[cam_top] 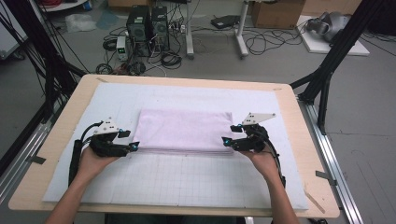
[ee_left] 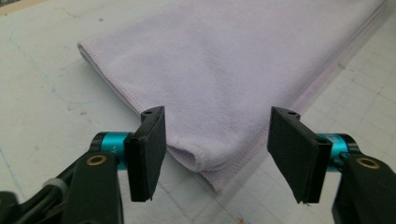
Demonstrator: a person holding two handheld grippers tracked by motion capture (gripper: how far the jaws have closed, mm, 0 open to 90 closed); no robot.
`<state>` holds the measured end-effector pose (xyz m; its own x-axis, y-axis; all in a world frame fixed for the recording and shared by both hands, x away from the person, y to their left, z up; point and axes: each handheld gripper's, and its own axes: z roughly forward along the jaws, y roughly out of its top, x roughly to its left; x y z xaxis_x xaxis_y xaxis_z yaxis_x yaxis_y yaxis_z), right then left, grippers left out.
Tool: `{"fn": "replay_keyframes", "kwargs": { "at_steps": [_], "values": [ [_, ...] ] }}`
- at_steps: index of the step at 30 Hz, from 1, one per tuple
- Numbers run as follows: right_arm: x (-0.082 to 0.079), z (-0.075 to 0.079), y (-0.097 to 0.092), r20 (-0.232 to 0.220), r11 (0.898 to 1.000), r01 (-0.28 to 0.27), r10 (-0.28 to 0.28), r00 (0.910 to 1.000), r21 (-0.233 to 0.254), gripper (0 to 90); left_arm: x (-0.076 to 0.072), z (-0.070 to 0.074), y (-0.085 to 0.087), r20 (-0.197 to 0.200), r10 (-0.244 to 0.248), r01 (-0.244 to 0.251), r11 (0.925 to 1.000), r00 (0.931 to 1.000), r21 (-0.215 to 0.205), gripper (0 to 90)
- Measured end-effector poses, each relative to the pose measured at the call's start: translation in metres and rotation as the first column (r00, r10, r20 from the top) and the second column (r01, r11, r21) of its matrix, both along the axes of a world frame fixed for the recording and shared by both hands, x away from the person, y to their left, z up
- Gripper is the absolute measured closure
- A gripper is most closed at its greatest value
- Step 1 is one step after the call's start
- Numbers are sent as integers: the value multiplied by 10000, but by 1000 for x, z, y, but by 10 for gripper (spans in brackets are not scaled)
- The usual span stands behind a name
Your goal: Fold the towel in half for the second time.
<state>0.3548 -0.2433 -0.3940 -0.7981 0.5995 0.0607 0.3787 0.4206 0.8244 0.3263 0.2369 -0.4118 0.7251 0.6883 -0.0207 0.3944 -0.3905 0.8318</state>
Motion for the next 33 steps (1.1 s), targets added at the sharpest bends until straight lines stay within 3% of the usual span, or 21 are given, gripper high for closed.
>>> {"fn": "replay_keyframes", "kwargs": {
  "at_steps": [6, 11, 33],
  "values": [
    [-13, -9, -5, 107, 9991, 297, -300, 9995, 310, 272, -13, 2, 4, 128, -29, 27, 9998, 9999, 206, 301],
    [-25, -16, -8, 196, 9987, 482, -486, 9986, 178, 214, -20, 0, 7, 110, 113, -114, 9999, 9999, 124, 264],
    [-65, -19, -26, 598, 9958, 777, -806, 9950, 492, 124, -47, -5, 14, 242, 219, -223, 9996, 9995, 166, 178]
  ]
}}
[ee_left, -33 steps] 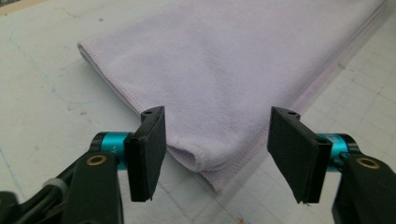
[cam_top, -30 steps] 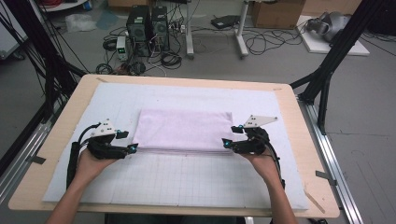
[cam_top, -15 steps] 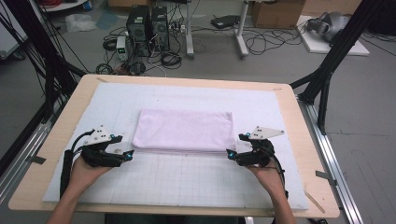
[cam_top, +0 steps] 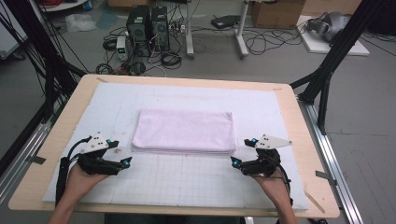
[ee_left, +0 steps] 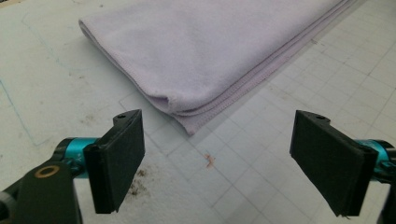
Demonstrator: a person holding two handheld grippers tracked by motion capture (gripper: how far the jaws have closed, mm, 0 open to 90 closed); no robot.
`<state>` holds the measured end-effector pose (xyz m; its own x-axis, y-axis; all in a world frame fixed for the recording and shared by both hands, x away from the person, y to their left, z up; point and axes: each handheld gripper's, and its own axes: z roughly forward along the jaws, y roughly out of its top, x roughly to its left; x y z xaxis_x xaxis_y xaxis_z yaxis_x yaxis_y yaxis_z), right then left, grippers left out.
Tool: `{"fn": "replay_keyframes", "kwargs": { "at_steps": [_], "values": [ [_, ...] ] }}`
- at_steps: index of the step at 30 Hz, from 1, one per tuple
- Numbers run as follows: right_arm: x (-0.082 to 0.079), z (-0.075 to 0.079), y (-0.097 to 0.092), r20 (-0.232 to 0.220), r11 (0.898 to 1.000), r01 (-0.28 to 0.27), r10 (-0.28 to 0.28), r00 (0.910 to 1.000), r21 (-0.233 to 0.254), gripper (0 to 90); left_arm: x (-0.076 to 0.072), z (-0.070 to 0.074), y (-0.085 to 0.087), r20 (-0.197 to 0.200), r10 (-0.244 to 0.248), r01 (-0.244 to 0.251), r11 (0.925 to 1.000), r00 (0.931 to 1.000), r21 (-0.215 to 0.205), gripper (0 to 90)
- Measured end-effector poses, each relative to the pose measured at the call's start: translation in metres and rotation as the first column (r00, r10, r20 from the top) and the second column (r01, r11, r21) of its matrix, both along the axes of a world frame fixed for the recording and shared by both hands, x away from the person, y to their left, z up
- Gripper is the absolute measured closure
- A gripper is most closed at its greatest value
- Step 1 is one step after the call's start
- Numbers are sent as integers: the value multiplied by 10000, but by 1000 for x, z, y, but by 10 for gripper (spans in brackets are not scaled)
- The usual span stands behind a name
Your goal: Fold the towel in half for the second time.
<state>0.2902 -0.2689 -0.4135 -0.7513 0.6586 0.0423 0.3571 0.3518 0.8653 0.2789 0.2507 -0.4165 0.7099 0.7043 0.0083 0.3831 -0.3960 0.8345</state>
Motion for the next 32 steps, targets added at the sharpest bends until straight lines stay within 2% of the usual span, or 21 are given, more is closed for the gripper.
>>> {"fn": "replay_keyframes", "kwargs": {
  "at_steps": [21, 32],
  "values": [
    [-33, -3, -16, 93, 9996, 291, -292, 9995, 65, 121, -22, -2, 10, 88, 122, -121, 9999, 9999, -98, 168],
    [-34, -5, -16, 134, 9997, 243, -243, 9996, 24, 122, -21, -4, 8, 28, 111, -111, 9999, 9999, -102, 168]
  ]
}}
